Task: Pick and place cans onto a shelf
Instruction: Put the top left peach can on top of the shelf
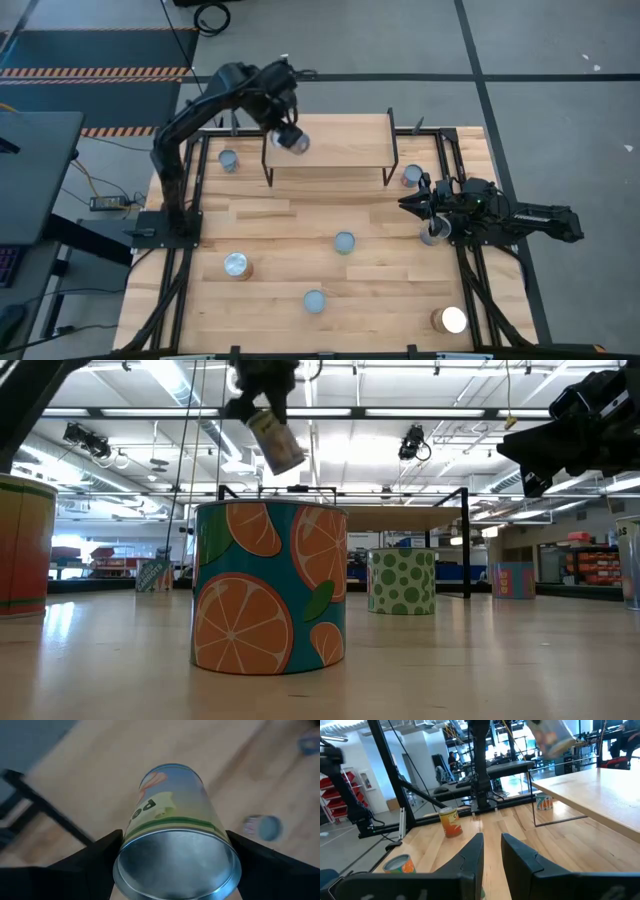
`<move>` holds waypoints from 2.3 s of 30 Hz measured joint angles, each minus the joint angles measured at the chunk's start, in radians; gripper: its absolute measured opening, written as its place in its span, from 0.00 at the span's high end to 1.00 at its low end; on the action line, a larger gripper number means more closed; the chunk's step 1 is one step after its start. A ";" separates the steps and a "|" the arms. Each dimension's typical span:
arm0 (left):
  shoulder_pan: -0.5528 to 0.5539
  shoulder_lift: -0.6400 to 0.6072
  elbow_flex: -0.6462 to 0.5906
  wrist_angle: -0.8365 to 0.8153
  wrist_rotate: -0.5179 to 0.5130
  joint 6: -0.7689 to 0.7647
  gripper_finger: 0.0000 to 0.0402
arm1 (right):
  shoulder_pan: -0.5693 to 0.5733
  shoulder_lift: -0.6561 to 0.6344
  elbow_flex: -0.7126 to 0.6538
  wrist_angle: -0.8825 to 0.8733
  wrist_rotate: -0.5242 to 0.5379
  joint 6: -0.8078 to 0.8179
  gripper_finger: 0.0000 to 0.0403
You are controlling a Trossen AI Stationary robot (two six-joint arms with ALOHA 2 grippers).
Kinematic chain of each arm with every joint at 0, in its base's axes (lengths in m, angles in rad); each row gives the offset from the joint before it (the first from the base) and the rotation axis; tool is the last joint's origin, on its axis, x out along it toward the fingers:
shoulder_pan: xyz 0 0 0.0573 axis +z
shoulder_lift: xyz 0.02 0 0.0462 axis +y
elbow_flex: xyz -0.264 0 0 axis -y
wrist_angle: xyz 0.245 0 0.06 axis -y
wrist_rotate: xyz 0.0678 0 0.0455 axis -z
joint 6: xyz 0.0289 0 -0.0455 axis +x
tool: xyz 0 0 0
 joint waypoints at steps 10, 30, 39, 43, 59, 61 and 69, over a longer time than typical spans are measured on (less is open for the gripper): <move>0.169 0.072 -0.002 0.001 -0.050 0.181 0.21 | -0.021 0.000 0.000 0.047 0.162 0.061 0.82; 0.172 0.120 -0.002 0.032 -0.050 0.231 0.13 | -0.021 0.000 0.000 0.281 0.306 0.053 0.82; 0.153 0.118 -0.002 0.061 -0.041 0.245 0.12 | -0.021 0.000 0.000 0.280 0.306 0.052 0.82; 0.152 0.117 -0.002 0.079 -0.043 0.254 0.12 | -0.021 0.000 0.000 0.280 0.306 0.052 0.82; 0.080 -0.066 0.013 0.006 -0.065 0.065 0.12 | -0.021 0.000 0.000 0.280 0.306 0.052 0.82; 0.056 -0.103 -0.046 0.000 -0.065 0.037 0.12 | -0.021 0.000 0.000 0.280 0.306 0.052 0.82; 0.001 -0.184 -0.396 0.070 -0.112 -0.061 0.15 | -0.021 0.000 0.000 0.282 0.305 0.051 0.82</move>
